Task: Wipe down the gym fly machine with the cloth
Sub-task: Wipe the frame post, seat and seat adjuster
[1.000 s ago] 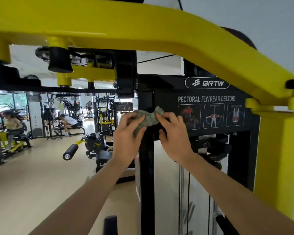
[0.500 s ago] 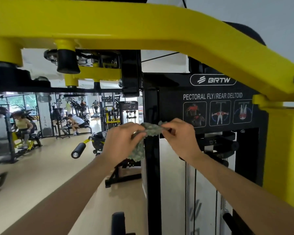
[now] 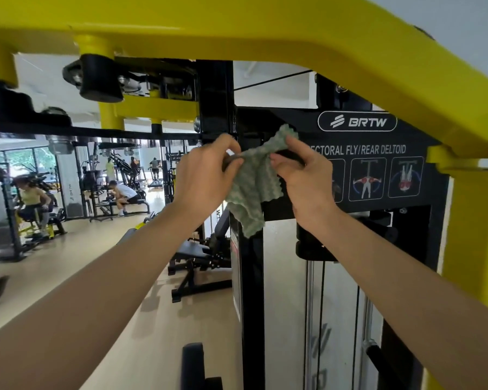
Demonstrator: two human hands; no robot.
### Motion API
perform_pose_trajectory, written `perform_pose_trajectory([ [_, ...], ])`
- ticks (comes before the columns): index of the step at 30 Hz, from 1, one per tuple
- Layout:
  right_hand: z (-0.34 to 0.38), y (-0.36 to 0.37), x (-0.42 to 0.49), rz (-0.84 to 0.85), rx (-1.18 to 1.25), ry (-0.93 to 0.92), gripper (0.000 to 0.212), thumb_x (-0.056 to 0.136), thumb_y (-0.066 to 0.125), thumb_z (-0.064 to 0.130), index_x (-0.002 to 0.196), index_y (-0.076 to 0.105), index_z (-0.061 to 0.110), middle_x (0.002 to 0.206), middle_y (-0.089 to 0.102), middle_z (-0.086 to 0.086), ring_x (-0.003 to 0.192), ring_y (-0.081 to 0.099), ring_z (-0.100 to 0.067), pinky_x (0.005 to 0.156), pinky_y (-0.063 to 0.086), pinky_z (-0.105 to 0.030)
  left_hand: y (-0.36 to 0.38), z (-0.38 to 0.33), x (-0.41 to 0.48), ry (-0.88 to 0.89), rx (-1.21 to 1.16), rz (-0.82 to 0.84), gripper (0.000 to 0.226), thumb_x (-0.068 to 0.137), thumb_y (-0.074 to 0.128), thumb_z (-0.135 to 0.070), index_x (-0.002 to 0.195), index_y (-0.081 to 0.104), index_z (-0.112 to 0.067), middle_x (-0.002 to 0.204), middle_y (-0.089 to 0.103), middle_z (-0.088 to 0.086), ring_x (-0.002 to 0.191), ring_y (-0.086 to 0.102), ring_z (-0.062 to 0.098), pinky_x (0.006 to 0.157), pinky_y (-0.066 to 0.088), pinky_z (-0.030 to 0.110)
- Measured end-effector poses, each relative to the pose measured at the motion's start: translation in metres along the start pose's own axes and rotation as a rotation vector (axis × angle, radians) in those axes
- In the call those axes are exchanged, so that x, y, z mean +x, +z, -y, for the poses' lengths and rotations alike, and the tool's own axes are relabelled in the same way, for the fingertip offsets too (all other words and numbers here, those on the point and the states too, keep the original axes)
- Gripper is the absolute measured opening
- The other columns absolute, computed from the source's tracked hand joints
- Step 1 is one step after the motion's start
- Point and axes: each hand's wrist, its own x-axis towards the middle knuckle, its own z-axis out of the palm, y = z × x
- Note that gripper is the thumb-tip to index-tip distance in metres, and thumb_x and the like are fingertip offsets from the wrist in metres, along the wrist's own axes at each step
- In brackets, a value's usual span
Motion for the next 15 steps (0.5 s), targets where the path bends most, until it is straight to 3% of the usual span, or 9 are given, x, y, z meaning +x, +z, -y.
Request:
perform_pose_trajectory([
  [3,0.0,0.003,0.006,0.08,-0.411,-0.25,0.049,0.092,0.058,-0.012,0.14,0.054,0.001,0.137,0.056,-0.011,0.118,0.064,-0.022,0.1,0.054,-0.029,0.001,0.006,0.005,0.116,0.116,-0.038,0.011,0.091,0.068,-0.018,0.102,0.07,-0.016,0.094,0.068,0.004,0.075,0.066,0.029,0.057,0.048,0.034],
  [8,-0.02,-0.001,0.003,0.27,-1.008,-0.579,0.047,0.085,0.067,-0.005,0.131,0.063,0.003,0.132,0.058,-0.01,0.119,0.053,-0.028,0.105,0.045,-0.033,0.013,0.023,-0.02,0.177,0.113,-0.007,0.013,0.093,0.07,-0.017,0.104,0.076,-0.016,0.095,0.066,0.005,0.074,0.067,0.027,0.055,0.05,0.032],
  [12,-0.045,-0.013,-0.012,0.288,-1.116,-0.741,0.042,0.084,0.071,-0.004,0.125,0.066,-0.001,0.123,0.06,-0.012,0.107,0.053,-0.027,0.096,0.047,-0.028,0.023,0.029,-0.051,0.145,0.084,0.029,0.033,0.086,0.08,-0.034,0.112,0.073,-0.015,0.102,0.069,0.001,0.08,0.068,0.02,0.059,0.053,0.028],
  [15,-0.054,-0.018,-0.014,0.273,-1.129,-0.827,0.028,0.084,0.072,-0.005,0.112,0.071,-0.003,0.114,0.064,-0.014,0.098,0.057,-0.028,0.09,0.051,-0.03,0.03,0.023,-0.066,0.082,0.004,0.084,0.037,0.081,0.084,-0.031,0.111,0.069,-0.014,0.1,0.069,0.002,0.069,0.066,0.017,0.057,0.055,0.029],
])
